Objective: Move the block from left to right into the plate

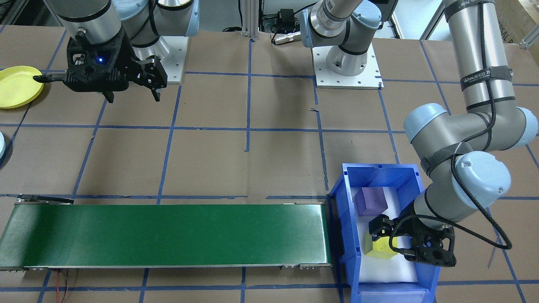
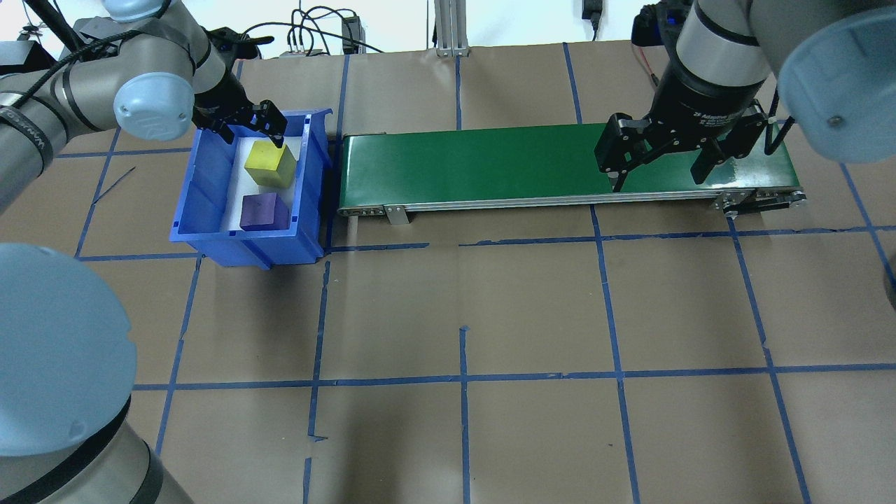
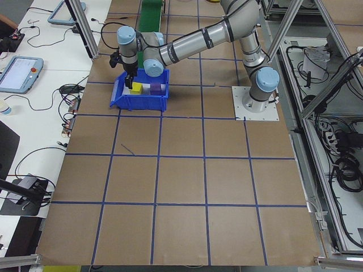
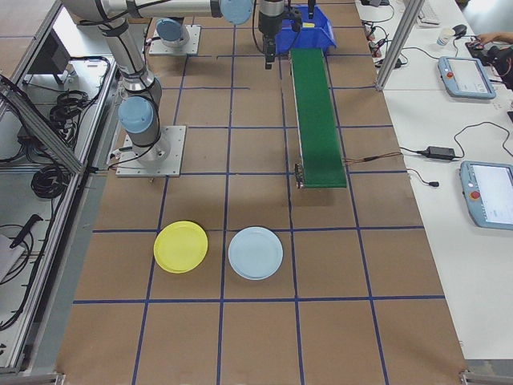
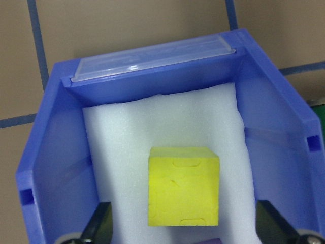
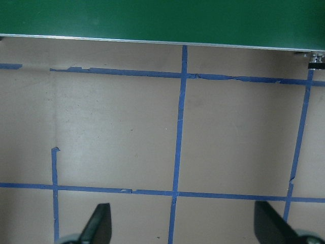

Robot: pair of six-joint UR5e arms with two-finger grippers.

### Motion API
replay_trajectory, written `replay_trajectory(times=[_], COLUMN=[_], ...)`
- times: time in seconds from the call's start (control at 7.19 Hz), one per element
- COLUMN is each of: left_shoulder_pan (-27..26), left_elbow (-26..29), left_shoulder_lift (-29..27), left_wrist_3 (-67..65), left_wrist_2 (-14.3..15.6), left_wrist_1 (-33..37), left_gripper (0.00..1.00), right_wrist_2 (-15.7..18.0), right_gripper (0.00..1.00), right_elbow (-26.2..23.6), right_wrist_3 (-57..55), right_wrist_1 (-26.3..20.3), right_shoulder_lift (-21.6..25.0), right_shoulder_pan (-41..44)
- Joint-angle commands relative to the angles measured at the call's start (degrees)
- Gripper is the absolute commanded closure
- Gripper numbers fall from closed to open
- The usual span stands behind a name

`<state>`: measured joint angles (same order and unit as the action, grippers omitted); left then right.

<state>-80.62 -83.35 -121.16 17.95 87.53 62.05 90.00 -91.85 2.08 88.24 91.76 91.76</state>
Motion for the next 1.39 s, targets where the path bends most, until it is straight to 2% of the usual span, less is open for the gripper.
replay_trajectory(times=[0.0,0.42,0.56,0.7,0.83,0.97,1.25], left_shoulder_pan=[0.0,0.0,0.0,-0.1,-0.1,-0.1,-0.8], left_elbow=[-0.8,-1.3,-1.5,-1.5,-1.5,-1.4,-0.8], left_shoulder_lift=[-0.9,-3.0,-3.1,-3.1,-2.7,-0.7,9.0], left_wrist_3=[-2.9,-2.9,-3.1,-3.4,-4.0,-5.3,-5.5], left_wrist_2=[0.0,0.0,0.0,0.0,0.0,-0.2,-0.7], left_wrist_1=[-0.3,-2.2,-2.2,-2.1,-2.1,-2.1,1.4], left_gripper=[0.01,0.02,0.19,0.48,0.54,0.54,0.54], right_wrist_2=[0.0,0.0,0.0,0.0,0.0,0.0,0.0], right_gripper=[0.00,0.00,0.00,0.00,0.00,0.00,0.00], right_elbow=[0.0,0.0,0.0,0.0,-0.1,-0.1,-0.1], right_wrist_3=[0.0,0.0,0.0,0.0,0.0,0.0,0.0], right_wrist_1=[0.0,0.0,0.0,0.0,0.0,0.0,0.0], right_shoulder_lift=[0.0,0.0,0.0,0.0,0.0,0.0,0.0], right_shoulder_pan=[0.0,0.0,0.0,0.0,0.0,0.0,0.0])
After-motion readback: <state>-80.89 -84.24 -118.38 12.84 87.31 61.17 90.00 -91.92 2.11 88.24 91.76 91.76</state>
